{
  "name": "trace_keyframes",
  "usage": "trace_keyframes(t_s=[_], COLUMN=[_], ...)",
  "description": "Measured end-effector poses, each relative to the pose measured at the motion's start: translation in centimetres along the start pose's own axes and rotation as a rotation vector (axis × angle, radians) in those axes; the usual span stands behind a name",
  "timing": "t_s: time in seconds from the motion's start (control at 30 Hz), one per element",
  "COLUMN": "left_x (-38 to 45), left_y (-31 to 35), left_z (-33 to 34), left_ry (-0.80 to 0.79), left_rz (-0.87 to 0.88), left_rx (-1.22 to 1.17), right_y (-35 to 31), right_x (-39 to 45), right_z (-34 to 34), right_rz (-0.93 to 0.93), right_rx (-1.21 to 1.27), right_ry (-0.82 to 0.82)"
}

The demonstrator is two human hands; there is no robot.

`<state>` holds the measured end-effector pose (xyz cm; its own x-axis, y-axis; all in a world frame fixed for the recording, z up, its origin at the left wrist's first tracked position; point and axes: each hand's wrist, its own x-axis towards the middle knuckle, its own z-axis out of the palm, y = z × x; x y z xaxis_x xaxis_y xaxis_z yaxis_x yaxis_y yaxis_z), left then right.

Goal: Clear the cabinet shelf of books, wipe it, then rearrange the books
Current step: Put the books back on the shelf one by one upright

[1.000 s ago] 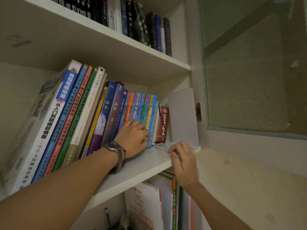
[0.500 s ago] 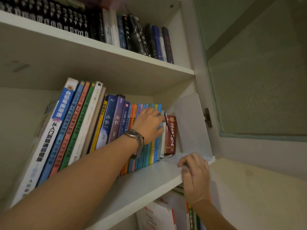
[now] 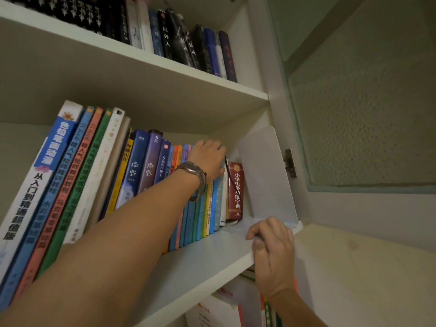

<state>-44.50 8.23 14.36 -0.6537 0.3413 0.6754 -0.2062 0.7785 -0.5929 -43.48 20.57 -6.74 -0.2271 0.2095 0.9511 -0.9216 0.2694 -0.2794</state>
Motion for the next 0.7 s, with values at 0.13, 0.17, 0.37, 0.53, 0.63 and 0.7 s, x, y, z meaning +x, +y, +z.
trace_keyframes(t_s=[0.13,0.17,0.37,0.53,0.63,0.7], left_x=[-0.1,-0.1,-0.5,-1.3,-2.1,-2.8], left_y=[-0.3,-0.5,-1.0,-1.4,-1.9,-2.5], left_z=[-0.2,-0.4,-0.9,-1.5,-1.8,-2.3], left_ry=[0.018,0.017,0.024,0.062,0.079,0.094], left_rz=[0.01,0.009,-0.015,-0.069,-0.108,-0.142], left_rx=[0.0,-0.001,-0.013,-0.046,-0.046,-0.047], right_y=[-0.1,0.0,-0.1,-0.1,-0.2,-0.2], right_x=[0.0,0.0,0.0,0.0,0.1,0.1], right_z=[-0.1,-0.1,-0.3,-0.3,-0.4,-0.5], right_rz=[0.007,0.008,0.007,0.001,0.002,-0.002], right_rx=[-0.005,-0.004,-0.015,-0.006,-0.009,-0.011], right_ry=[-0.013,-0.016,-0.021,-0.019,-0.019,-0.024])
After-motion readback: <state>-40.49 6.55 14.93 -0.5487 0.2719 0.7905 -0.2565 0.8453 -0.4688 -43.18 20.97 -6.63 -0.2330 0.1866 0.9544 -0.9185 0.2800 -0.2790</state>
